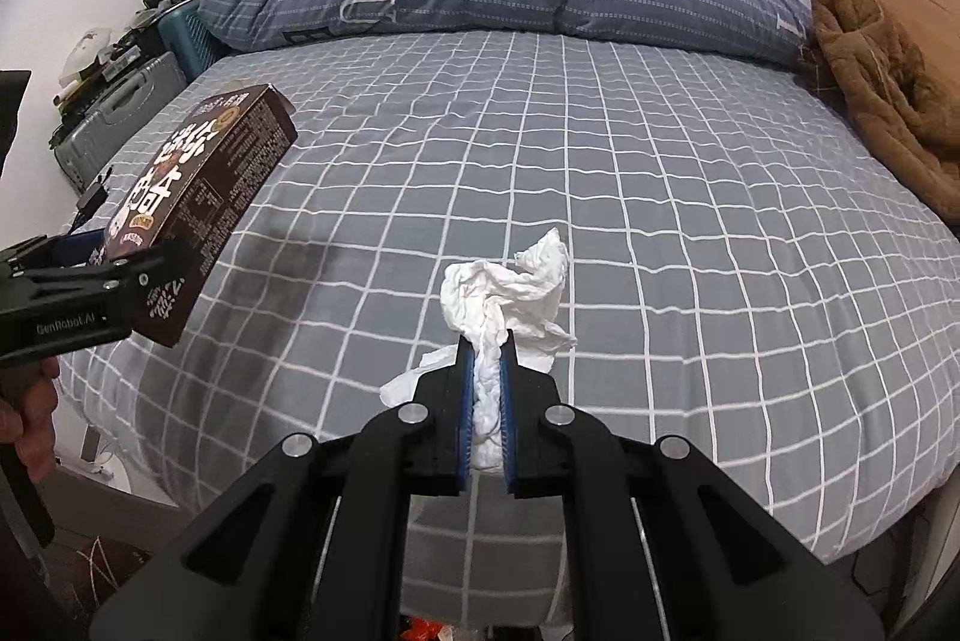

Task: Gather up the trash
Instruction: 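Lift and carry the brown box and white tissue toward the trash bin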

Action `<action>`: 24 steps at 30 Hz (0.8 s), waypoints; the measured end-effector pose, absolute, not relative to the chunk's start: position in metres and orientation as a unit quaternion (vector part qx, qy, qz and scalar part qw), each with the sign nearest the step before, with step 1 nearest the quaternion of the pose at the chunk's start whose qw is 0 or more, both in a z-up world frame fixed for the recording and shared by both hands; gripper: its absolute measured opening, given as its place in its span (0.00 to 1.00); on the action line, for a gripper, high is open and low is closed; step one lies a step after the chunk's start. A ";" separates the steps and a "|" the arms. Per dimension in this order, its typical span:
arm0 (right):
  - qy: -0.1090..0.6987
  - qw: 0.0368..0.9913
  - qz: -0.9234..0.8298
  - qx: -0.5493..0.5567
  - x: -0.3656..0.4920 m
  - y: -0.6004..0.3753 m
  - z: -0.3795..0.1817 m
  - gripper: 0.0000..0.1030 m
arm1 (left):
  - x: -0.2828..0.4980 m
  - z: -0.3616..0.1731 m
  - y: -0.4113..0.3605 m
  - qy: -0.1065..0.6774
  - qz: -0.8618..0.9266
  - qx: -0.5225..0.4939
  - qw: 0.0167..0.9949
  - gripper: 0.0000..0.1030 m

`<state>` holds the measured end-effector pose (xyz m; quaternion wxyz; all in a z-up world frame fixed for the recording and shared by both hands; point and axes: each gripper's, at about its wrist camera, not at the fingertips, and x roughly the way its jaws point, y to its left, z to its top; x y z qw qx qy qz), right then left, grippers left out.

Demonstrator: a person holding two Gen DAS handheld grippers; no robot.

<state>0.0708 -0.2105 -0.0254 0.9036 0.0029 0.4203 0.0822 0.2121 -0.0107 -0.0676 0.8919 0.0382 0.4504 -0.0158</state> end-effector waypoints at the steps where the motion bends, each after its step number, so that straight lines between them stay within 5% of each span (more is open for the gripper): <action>1: 0.420 0.904 0.083 0.003 0.067 -0.210 -0.024 0.07 | 0.210 -0.067 -0.010 0.451 -0.016 0.037 0.892 0.89; 24: 0.410 0.908 0.087 0.008 -0.019 -0.197 -0.004 0.07 | 0.156 -0.059 -0.016 0.452 -0.025 0.015 0.891 0.89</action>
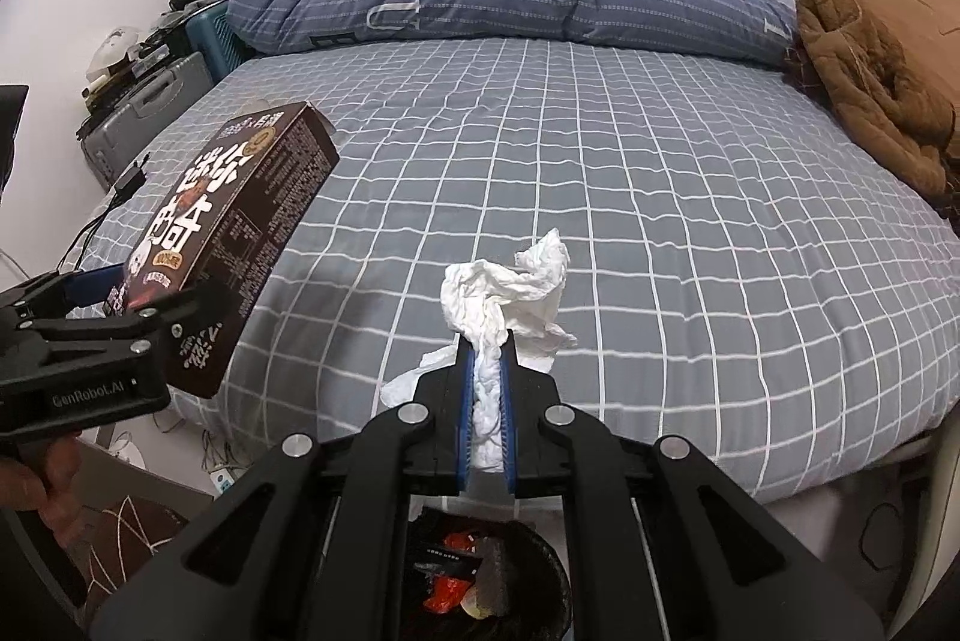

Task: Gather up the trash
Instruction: 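Lift and carry the brown box and white tissue toward the trash bin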

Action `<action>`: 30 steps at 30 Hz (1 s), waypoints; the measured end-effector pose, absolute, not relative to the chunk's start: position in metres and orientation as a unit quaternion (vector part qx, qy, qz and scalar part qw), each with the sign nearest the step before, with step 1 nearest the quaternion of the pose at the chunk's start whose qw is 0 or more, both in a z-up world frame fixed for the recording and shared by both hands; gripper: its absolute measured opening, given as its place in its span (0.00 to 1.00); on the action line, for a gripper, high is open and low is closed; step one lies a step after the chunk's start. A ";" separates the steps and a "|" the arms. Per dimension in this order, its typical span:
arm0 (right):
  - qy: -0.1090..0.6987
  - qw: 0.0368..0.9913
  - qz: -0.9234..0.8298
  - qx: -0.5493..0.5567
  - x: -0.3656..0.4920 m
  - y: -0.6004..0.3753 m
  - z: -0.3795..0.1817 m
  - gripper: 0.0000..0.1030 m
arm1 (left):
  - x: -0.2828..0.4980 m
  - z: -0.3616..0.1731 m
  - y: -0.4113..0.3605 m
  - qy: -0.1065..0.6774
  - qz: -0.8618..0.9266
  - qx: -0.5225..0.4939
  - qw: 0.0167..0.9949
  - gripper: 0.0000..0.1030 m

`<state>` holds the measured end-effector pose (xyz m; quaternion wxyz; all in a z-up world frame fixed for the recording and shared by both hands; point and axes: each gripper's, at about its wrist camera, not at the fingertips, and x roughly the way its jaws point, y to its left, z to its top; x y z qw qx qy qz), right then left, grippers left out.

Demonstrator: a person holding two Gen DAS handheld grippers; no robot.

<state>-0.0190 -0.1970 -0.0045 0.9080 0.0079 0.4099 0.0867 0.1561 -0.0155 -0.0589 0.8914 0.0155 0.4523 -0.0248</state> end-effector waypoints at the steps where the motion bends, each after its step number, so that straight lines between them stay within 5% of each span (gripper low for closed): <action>1: 0.410 0.908 0.087 0.006 -0.022 -0.197 -0.004 0.07 | 0.156 -0.059 -0.016 0.452 -0.025 0.015 0.891 0.89; 30: 0.424 0.903 0.070 0.018 -0.125 -0.207 -0.016 0.07 | 0.108 -0.063 -0.020 0.474 -0.044 0.005 0.880 0.90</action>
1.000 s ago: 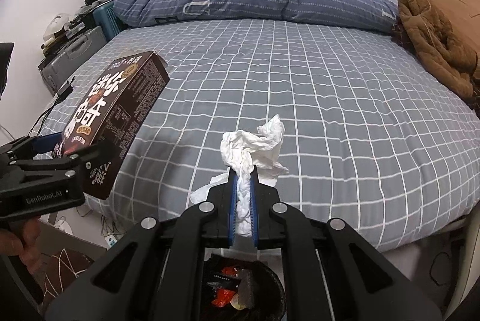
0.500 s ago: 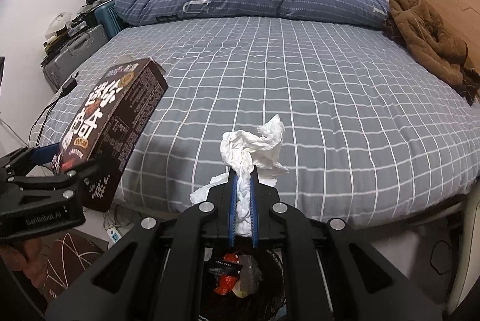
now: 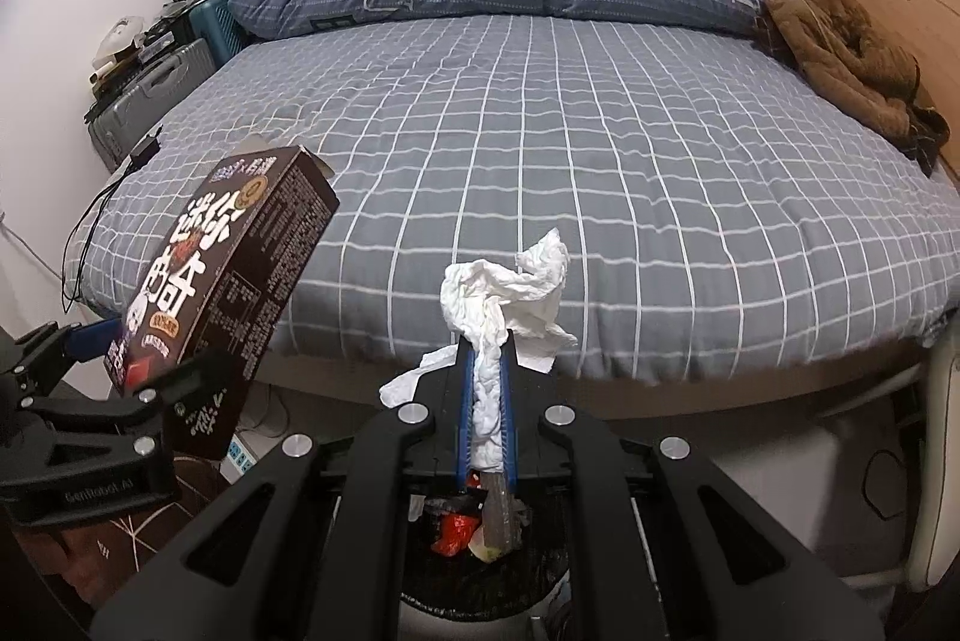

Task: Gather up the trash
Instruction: 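Lift and carry the brown box and white tissue toward the trash bin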

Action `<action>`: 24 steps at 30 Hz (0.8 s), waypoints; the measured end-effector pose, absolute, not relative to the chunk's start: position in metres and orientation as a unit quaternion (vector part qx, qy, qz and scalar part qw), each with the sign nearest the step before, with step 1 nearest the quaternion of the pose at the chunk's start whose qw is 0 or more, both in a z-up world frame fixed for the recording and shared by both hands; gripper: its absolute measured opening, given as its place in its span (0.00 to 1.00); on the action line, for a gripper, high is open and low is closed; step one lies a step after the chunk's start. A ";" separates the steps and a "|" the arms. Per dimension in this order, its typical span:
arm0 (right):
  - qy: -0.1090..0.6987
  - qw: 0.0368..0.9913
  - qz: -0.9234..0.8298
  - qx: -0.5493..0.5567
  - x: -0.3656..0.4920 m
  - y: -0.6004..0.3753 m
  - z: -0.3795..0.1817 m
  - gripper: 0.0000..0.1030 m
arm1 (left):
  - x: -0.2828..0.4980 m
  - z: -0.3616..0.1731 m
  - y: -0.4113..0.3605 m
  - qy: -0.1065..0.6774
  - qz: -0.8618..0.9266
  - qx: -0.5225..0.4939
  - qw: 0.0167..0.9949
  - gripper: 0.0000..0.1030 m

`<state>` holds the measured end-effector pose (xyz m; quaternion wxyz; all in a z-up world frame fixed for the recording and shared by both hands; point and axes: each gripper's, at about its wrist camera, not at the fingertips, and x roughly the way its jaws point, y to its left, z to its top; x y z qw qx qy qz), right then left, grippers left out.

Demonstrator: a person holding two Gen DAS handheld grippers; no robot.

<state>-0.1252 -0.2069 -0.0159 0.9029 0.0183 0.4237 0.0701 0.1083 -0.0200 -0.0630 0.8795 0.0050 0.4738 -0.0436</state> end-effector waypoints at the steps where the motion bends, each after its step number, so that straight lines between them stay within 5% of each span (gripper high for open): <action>1: 0.424 0.903 0.070 0.019 -0.128 -0.207 -0.017 0.07 | 0.108 -0.063 -0.021 0.476 -0.045 0.004 0.878 0.90; 24: 0.486 0.871 0.067 0.009 -0.162 -0.199 -0.089 0.07 | 0.082 -0.113 -0.020 0.528 -0.043 -0.012 0.848 0.90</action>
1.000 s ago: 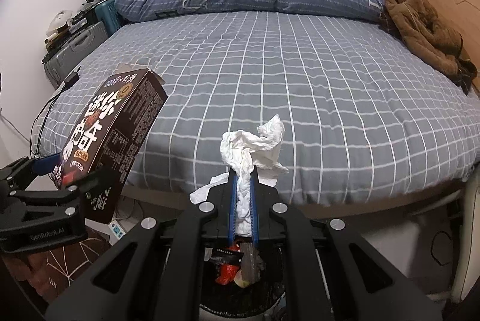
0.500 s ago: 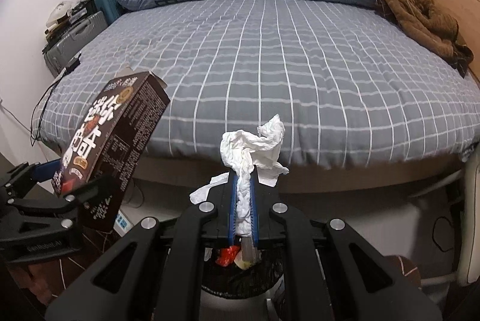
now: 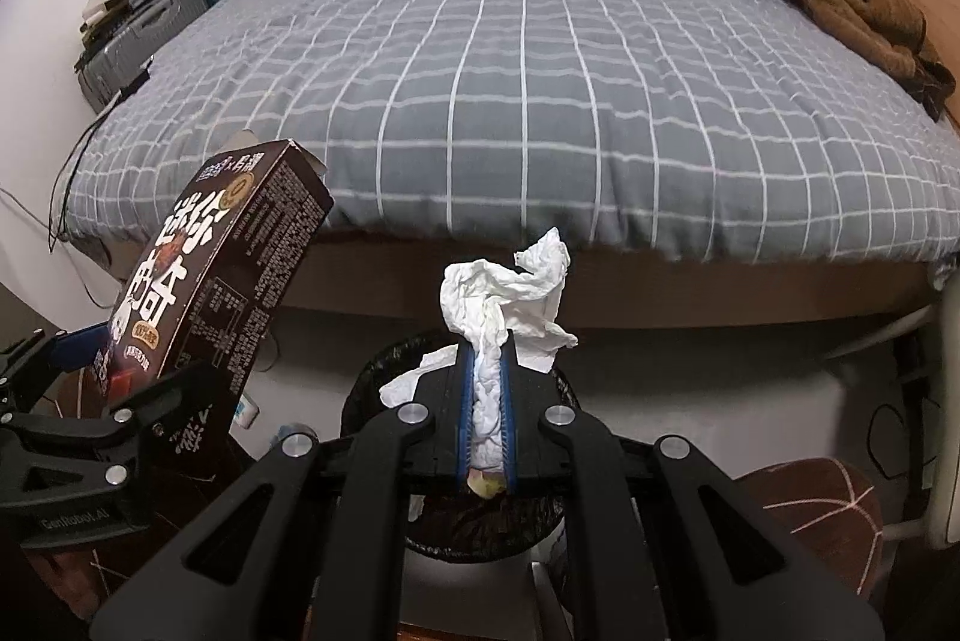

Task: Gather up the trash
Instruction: 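Lift and carry the brown box and white tissue toward the trash bin, then open the right tool to drop the tissue while the left tool drops the box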

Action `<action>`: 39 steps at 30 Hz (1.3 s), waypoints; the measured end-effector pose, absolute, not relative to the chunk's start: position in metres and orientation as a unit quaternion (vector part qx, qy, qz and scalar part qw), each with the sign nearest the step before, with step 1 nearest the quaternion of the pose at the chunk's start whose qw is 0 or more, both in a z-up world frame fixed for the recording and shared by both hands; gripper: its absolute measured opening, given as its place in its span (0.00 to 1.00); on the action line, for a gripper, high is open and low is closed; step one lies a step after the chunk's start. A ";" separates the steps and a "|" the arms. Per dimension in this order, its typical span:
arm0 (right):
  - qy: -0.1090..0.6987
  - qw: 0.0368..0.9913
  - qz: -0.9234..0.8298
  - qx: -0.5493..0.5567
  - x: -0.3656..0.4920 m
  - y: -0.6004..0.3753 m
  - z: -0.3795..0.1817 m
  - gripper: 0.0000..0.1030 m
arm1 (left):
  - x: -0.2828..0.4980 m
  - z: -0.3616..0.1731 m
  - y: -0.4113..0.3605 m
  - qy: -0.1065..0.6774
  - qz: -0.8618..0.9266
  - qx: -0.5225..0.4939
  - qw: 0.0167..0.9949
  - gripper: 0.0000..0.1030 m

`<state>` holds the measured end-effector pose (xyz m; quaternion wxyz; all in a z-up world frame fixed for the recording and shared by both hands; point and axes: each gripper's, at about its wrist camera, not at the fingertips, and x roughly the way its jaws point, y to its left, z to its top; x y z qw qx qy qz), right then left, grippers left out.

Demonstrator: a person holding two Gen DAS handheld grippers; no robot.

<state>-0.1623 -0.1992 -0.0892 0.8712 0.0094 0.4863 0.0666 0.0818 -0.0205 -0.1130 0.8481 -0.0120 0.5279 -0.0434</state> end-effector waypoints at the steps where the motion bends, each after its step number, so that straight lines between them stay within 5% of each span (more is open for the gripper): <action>1: 0.490 0.869 0.067 0.009 -0.162 -0.199 -0.094 0.07 | 0.081 -0.117 -0.020 0.531 -0.044 -0.011 0.846 0.90; 28: 0.583 0.807 0.087 -0.001 -0.136 -0.163 -0.210 0.10 | 0.092 -0.219 0.017 0.606 -0.006 -0.025 0.795 0.89; 35: 0.571 0.817 0.075 0.000 -0.136 -0.167 -0.206 0.52 | 0.099 -0.223 0.020 0.606 -0.011 -0.026 0.795 0.88; 39: 0.561 0.826 0.058 0.007 -0.137 -0.185 -0.194 0.65 | 0.102 -0.222 0.005 0.604 -0.027 -0.019 0.796 0.88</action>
